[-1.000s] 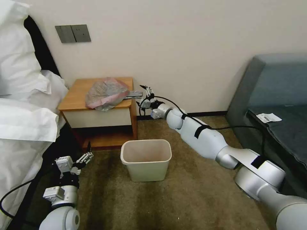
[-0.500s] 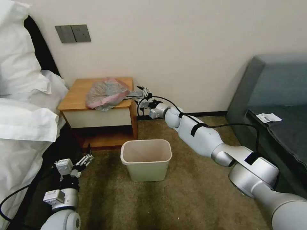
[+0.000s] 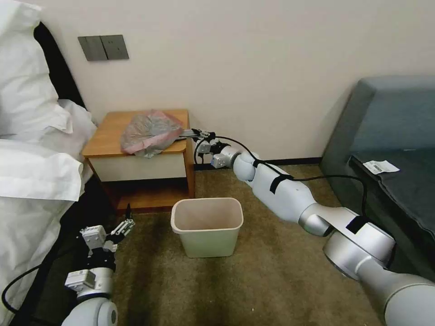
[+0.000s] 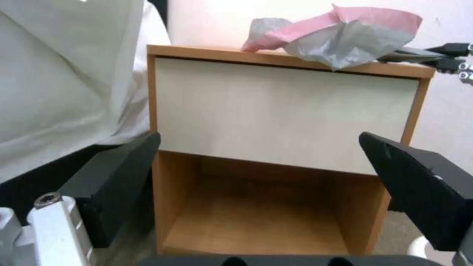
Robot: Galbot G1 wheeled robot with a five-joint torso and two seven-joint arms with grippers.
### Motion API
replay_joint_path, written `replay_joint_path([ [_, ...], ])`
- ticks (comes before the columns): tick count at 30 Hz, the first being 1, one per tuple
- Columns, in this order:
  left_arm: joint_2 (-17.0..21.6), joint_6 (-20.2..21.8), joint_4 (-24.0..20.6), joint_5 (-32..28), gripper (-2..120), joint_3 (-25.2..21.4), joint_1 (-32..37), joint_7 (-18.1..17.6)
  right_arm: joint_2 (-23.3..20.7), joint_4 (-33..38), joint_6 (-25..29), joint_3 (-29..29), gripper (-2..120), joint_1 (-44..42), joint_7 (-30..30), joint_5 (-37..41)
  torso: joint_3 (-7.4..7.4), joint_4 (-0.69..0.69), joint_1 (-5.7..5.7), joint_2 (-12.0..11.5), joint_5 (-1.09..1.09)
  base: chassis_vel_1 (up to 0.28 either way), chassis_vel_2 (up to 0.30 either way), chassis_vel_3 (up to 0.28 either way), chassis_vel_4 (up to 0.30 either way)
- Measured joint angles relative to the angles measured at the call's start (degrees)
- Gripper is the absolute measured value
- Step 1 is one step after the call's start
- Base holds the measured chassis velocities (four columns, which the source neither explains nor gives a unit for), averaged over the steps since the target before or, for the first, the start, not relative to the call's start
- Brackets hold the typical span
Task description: Pick up the garbage bag from the table and place it over the trash can.
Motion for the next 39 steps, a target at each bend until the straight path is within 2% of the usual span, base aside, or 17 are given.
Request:
replay_joint_path([
  [2, 0.0, 0.0, 0.0, 0.2, 100, 0.2, 0.0, 0.0, 0.0, 0.0, 0.0, 0.0, 2, 0.0, 0.0, 0.1, 0.00, 0.00, 0.00, 0.0, 0.00, 0.000, 0.000, 0.000, 0.000],
  [4, 0.0, 0.0, 0.0, 0.2, 100, 0.2, 0.0, 0.0, -0.1, 0.1, 0.0, 0.0, 0, 0.0, 0.0, 0.1, 0.00, 0.00, 0.00, 0.0, 0.00, 0.000, 0.000, 0.000, 0.000],
  [14, 0.4, 0.0, 0.0, 0.3, 100, 0.1, 0.1, 0.0, -0.8, 1.8, -0.2, -0.1, 0, -0.8, 0.2, 1.4, 0.00, 0.00, -0.01, 0.0, 0.00, 0.000, 0.000, 0.000, 0.000],
  [18, 0.4, 0.0, 0.3, 0.3, 100, 0.2, 0.1, 0.0, -2.5, 5.3, -1.2, 0.0, 0, -1.8, 0.5, 3.0, 0.00, 0.01, -0.01, 0.0, 0.00, 0.000, 0.000, 0.000, 0.000],
  [22, 0.7, 0.0, 1.0, 0.2, 100, 0.1, -0.1, -0.1, -6.4, 14.8, -4.0, 1.6, 0, -5.4, 1.0, 6.4, 0.00, 0.00, 0.00, 0.0, 0.00, 0.000, 0.000, 0.000, 0.000],
  [23, 0.7, 0.0, 1.0, 0.2, 100, 0.1, -0.1, -0.1, -6.4, 14.8, -4.0, 1.6, 0, -5.4, 1.0, 6.4, 0.00, 0.00, 0.00, 0.0, 0.00, 0.000, 0.000, 0.000, 0.000],
  [27, 0.7, 0.0, 1.9, 0.2, 100, 0.3, -0.7, -0.1, -10.1, 26.3, -7.9, 2.8, 0, -11.4, 1.7, 10.9, 0.00, 0.00, -0.01, 0.0, 0.01, 0.000, 0.000, 0.000, 0.000],
  [28, 0.7, 0.0, 1.9, 0.2, 100, 0.3, -0.7, -0.1, -10.1, 26.3, -7.9, 2.8, 0, -11.4, 1.7, 10.9, 0.00, 0.00, -0.01, 0.0, 0.01, 0.000, 0.000, 0.000, 0.000],
  [30, 0.6, 0.0, 2.3, 0.2, 100, 0.5, -0.8, -0.1, -11.5, 31.4, -9.9, 2.9, 0, -14.7, 2.3, 12.5, 0.00, -0.01, -0.01, 0.0, 0.00, 0.000, 0.000, 0.000, 0.000],
  [32, 0.6, -0.1, 2.6, 0.2, 100, 0.5, -0.7, -0.2, -12.7, 35.9, -11.3, 3.0, 0, -18.3, 2.5, 12.7, 0.00, 0.00, -0.01, 0.0, 0.00, 0.000, 0.000, 0.000, 0.000],
  [39, 0.6, -0.6, 2.5, 0.0, 100, 0.2, 0.0, -0.2, -14.9, 44.5, -13.4, 4.2, 0, -26.6, 2.6, 10.4, 0.00, 0.00, -0.01, 0.0, 0.00, 0.000, 0.000, 0.000, 0.000],
])
